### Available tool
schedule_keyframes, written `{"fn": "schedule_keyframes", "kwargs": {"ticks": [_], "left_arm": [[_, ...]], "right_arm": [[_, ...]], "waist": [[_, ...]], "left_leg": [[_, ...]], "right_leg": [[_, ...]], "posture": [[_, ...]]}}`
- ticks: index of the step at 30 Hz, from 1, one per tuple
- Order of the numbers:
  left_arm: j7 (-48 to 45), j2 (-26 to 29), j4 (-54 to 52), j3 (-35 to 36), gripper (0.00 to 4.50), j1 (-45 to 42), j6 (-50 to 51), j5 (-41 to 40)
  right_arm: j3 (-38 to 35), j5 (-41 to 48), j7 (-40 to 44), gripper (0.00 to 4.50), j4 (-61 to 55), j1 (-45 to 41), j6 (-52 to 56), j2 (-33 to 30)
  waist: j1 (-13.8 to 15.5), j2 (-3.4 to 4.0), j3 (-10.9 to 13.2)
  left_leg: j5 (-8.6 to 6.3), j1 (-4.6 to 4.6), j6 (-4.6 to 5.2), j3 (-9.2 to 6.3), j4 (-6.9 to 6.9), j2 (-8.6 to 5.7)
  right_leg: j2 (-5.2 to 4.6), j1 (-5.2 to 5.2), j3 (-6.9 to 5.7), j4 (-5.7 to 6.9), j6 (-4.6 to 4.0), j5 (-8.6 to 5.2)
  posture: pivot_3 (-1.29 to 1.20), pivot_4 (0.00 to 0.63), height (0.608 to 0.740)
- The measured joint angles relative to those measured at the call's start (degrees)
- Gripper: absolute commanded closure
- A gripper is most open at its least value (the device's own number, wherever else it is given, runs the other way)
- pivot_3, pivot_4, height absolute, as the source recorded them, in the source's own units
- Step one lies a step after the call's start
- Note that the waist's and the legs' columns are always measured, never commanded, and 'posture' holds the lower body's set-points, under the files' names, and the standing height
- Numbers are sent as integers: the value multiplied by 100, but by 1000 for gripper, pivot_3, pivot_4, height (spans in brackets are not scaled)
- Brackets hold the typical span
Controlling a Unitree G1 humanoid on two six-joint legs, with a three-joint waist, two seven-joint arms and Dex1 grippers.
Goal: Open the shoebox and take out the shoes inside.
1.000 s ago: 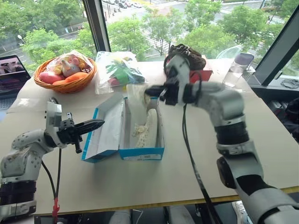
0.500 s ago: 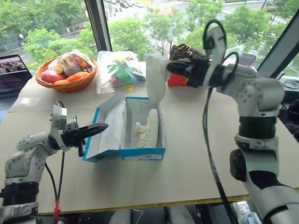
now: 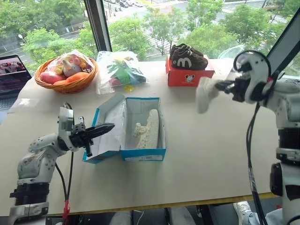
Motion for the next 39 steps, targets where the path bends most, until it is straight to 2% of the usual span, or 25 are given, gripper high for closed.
{"fn": "schedule_keyframes", "kwargs": {"ticks": [19,21,23,28,31,39], "left_arm": [[20,-29,-63,-4,4500,29,8,-16],[18,-26,-74,-3,4500,33,12,-33],[12,-6,-86,-3,4500,47,16,-56],[0,55,-99,39,4500,128,17,-73],[3,55,-104,52,4500,166,16,-77],[88,46,-284,86,4500,462,15,-102]], "right_arm": [[1516,-1791,227,4410,-176,134,-1081,-286],[1523,-1868,266,3550,-182,133,-1091,-259],[1510,-1868,285,2955,-192,133,-1080,-181],[1235,-1535,432,1146,-516,62,-828,111],[1188,-1495,436,249,-682,-78,-769,151],[528,-692,689,249,-1360,-622,24,243]], "waist": [[10,2,1],[8,2,1],[2,2,1],[2,2,1],[24,2,1],[59,3,2]], "left_leg": [[0,6,0,2,3,0],[0,6,0,2,3,0],[0,6,0,2,3,0],[0,6,0,2,3,0],[0,5,0,2,3,0],[0,6,0,2,3,0]], "right_leg": [[0,8,2,-5,5,0],[0,9,2,-6,4,1],[0,9,3,-6,4,1],[0,8,3,-5,4,1],[-1,8,3,-6,5,1],[-1,9,3,-6,4,1]], "posture": [[0,150,740],[0,150,740],[0,150,740],[0,150,740],[0,150,740],[0,150,740]]}}
